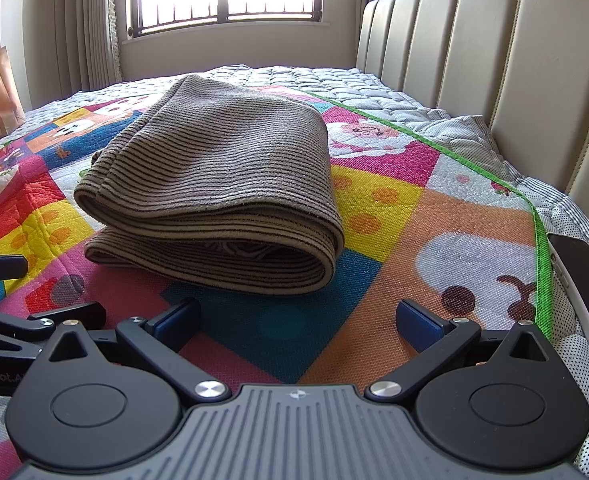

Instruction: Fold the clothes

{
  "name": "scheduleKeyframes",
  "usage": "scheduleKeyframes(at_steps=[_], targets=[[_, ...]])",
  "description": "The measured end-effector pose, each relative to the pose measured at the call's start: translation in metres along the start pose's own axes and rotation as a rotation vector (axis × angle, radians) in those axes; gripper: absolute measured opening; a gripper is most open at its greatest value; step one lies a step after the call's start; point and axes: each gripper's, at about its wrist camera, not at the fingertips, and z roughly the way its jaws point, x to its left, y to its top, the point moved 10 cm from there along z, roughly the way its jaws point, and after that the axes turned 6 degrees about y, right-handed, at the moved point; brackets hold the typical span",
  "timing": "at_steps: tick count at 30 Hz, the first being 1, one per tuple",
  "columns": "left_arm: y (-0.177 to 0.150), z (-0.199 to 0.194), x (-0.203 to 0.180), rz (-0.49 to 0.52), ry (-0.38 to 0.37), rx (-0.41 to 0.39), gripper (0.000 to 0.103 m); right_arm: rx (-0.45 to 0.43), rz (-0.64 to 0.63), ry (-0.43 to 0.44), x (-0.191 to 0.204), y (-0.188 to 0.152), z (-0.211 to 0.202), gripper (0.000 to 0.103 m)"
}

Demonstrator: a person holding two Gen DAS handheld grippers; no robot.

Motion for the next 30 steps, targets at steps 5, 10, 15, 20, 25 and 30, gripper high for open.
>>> scheduleKeyframes(at_steps=[5,10,15,20,25,30], targets=[[0.003,0.003,-0.001,0.011,-0.026,-0.003,0.103,-0.013,0.006,0.006,-0.001,0.0,-0.001,0.103],[0.005,-0.001,0.005,-0.111,-0.042,0.088,0.103,-0.02,0.012,0.012,-0.001,0.0,-0.001,0.103],[0.001,-0.005,0.002,-0.144,0.035,0.048,0.103,-0.02,0.021,0.016,-0.002,0.0,-0.001,0.103],[0.001,-0.005,0.002,-0.132,0.034,0.039,0.103,-0.022,0.023,0.015,-0.002,0.0,-0.001,0.103],[0.001,-0.006,0.002,-0.126,0.038,0.034,0.103,-0.022,0.025,0.016,-0.002,-0.001,-0.002,0.103],[0.001,-0.009,0.006,-0.154,0.023,0.017,0.103,-0.018,0.023,0.014,-0.002,-0.001,-0.001,0.103]])
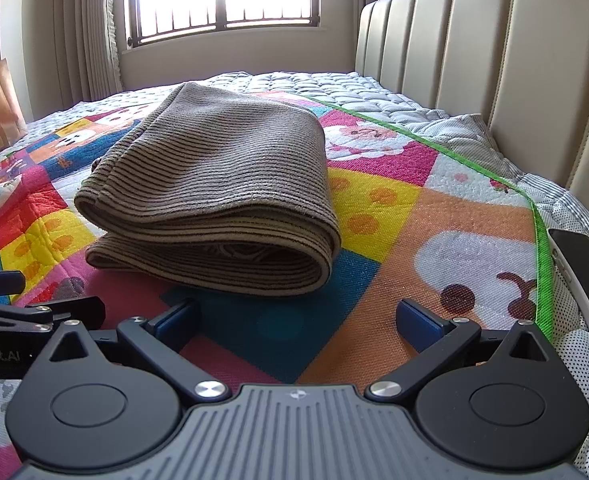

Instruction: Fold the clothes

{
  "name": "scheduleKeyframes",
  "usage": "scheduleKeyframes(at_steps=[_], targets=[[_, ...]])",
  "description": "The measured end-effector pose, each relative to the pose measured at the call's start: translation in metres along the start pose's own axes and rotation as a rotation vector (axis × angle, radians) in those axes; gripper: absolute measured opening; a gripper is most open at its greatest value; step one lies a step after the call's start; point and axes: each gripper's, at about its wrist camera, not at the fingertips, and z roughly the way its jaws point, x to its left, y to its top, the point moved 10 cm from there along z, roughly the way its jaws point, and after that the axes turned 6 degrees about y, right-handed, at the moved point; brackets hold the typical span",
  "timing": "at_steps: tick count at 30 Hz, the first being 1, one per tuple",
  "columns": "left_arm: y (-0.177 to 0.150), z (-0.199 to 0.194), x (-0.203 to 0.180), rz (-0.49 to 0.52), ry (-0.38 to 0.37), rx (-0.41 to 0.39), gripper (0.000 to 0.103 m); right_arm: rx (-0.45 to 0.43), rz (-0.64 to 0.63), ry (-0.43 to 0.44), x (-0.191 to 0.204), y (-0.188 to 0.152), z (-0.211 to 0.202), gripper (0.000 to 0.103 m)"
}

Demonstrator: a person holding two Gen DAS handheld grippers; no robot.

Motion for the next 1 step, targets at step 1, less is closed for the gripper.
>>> scheduleKeyframes(at_steps=[1], targets=[[0.0005,-0.0009,0.0014,-0.011,-0.006,-0.003,0.103,0.004,0.0,-0.001,0.0001,0.0001,0.0001,0.103]])
